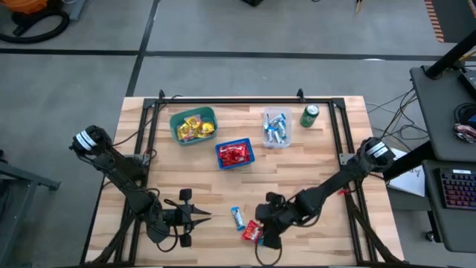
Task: Sort candy
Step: Put the skittles candy into the blue basket, then put the hersheys bar into the transparent bin
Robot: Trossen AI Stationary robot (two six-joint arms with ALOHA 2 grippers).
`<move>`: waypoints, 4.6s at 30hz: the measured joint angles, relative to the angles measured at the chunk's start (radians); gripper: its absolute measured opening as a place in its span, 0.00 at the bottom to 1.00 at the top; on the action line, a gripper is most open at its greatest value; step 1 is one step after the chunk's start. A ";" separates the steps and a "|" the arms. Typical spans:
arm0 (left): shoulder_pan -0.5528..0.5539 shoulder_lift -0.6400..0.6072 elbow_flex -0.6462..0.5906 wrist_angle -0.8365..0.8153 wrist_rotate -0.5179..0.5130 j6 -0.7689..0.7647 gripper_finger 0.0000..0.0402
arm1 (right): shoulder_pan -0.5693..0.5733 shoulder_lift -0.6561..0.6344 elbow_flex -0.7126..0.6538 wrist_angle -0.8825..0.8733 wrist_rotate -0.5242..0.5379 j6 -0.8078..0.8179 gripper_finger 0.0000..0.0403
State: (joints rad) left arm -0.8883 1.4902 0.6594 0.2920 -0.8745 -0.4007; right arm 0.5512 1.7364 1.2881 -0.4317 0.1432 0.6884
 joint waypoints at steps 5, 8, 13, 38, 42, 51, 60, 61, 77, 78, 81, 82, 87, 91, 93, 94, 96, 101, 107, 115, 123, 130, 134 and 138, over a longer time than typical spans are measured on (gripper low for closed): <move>0.000 0.000 0.000 0.001 0.000 0.000 0.18 | 0.019 0.066 0.003 0.085 -0.001 0.006 0.45; 0.000 0.000 0.000 -0.001 0.001 0.000 0.21 | 0.025 0.115 0.032 0.084 -0.008 0.008 0.45; 0.000 0.000 0.000 -0.001 0.001 0.000 0.25 | 0.030 0.218 0.118 0.047 -0.012 -0.047 0.45; 0.000 0.000 0.000 0.000 -0.005 -0.030 0.25 | -0.003 0.319 0.238 -0.209 0.039 -0.173 0.03; 0.000 0.000 0.000 0.000 -0.007 -0.031 0.25 | -0.016 0.258 0.237 -0.234 0.035 -0.188 0.03; 0.001 0.000 0.000 0.000 -0.053 -0.031 0.25 | -0.098 0.049 0.239 -0.296 0.164 -0.334 0.03; 0.002 0.000 0.000 0.005 -0.061 -0.038 0.25 | -0.344 -0.027 0.237 -0.162 0.251 -0.522 0.03; 0.002 0.001 0.000 0.005 -0.061 -0.040 0.25 | -0.374 -0.018 0.236 -0.122 0.252 -0.536 0.03; 0.003 0.001 0.000 0.005 -0.067 -0.054 0.25 | -0.616 0.195 0.231 0.059 0.002 -0.488 0.14; 0.004 0.001 0.000 0.005 -0.070 -0.054 0.25 | -0.617 0.198 0.231 0.056 0.002 -0.482 0.17; 0.005 0.001 0.000 0.006 -0.080 -0.054 0.25 | -0.617 0.204 0.231 0.036 0.010 -0.479 0.28; 0.005 0.001 0.000 0.006 -0.082 -0.054 0.25 | -0.618 0.200 0.231 0.025 0.010 -0.478 0.31; 0.005 0.001 0.000 0.007 -0.085 -0.068 0.25 | -0.593 0.106 0.232 -0.075 -0.039 -0.409 0.43; 0.007 0.001 0.000 0.008 -0.101 -0.107 0.25 | -0.520 0.033 0.232 -0.197 -0.167 -0.339 0.46; 0.007 0.001 0.000 0.010 -0.112 -0.112 0.25 | -0.464 0.008 0.229 -0.241 -0.194 -0.316 0.46; 0.007 0.001 0.000 0.011 -0.112 -0.106 0.26 | -0.432 0.000 0.229 -0.254 -0.196 -0.312 0.46; 0.008 0.001 0.000 0.017 -0.112 -0.085 0.27 | -0.367 -0.012 0.229 -0.286 -0.197 -0.302 0.46; 0.026 0.002 0.012 0.034 -0.078 0.003 0.32 | -0.216 -0.012 0.214 -0.307 -0.208 -0.221 0.46; 0.101 0.021 0.061 0.039 0.136 0.157 0.44 | -0.097 -0.014 0.176 -0.295 -0.185 -0.087 0.46; 0.232 0.169 0.130 0.027 0.458 0.366 0.51 | 0.002 -0.016 0.133 -0.293 -0.116 0.050 0.46; 0.322 0.344 0.204 -0.020 0.527 0.497 0.49 | 0.048 -0.025 0.107 -0.285 -0.063 0.117 0.46; 0.361 0.425 0.223 -0.020 0.530 0.534 0.47 | 0.062 -0.027 0.098 -0.271 -0.053 0.132 0.46; 0.372 0.439 0.219 -0.005 0.534 0.530 0.43 | 0.064 -0.027 0.096 -0.259 -0.041 0.130 0.46; 0.373 0.439 0.211 -0.003 0.534 0.523 0.35 | 0.064 -0.027 0.096 -0.257 -0.024 0.121 0.46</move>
State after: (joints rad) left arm -0.5156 1.9297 0.8705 0.2888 -0.3403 0.1225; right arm 0.6155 1.7092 1.3836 -0.6883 0.1194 0.8095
